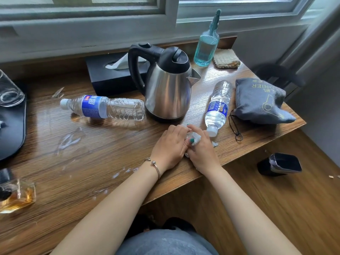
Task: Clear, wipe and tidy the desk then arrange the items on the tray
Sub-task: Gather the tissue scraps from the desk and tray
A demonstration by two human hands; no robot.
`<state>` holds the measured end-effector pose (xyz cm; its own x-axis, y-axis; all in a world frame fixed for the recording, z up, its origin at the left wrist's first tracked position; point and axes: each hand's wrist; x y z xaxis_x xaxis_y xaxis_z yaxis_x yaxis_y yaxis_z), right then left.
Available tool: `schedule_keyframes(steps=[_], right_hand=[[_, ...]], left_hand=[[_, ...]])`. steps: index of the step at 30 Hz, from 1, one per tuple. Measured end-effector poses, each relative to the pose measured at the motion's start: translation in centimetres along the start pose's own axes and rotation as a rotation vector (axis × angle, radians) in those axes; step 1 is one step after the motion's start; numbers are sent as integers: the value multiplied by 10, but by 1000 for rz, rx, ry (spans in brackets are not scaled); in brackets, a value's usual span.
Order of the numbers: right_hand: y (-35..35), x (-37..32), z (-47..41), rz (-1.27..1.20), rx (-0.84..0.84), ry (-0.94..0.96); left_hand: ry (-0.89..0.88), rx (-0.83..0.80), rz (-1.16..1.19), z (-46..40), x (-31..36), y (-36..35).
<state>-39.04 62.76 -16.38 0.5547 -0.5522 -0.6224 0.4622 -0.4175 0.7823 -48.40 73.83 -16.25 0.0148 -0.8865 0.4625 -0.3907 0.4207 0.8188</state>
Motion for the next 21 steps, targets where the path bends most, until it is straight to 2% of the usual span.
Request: schedule_keyframes(steps=[3,6,9,11,13,15,17,19,21], right_hand=[[0,-1,2,-77,86,55],[-1,4,0,-112,99,76],[-1,12,0,-202,65,55],[-2,15,3,-227,132,100],[-3,17,4,-184,243,196],[-2,14,5,-115,254,245],[1,10,9,45,260,251],[5,9,15,254,341,225],[7,8,22,311,362,155]], left_hand=[[-48,44,-36,-2,2,0],[-38,25,-59,-5,1,2],[-45,-17,-2,-7,-5,6],[-28,-26,55,-6,-8,8],[-1,-32,84,-5,-11,9],[17,-23,90,-4,-12,8],[45,2,100,-3,-12,7],[49,17,95,-3,-10,5],[27,37,67,-1,-9,5]])
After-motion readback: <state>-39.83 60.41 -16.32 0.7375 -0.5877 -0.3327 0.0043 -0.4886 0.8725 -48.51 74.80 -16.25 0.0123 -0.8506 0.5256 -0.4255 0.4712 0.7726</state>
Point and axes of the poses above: each hand's wrist, its own z-axis away from the middle knuckle, its own y-axis out of the back of the hand, x = y × z, and after that the axes turned 11 degrees about -y, right-handed
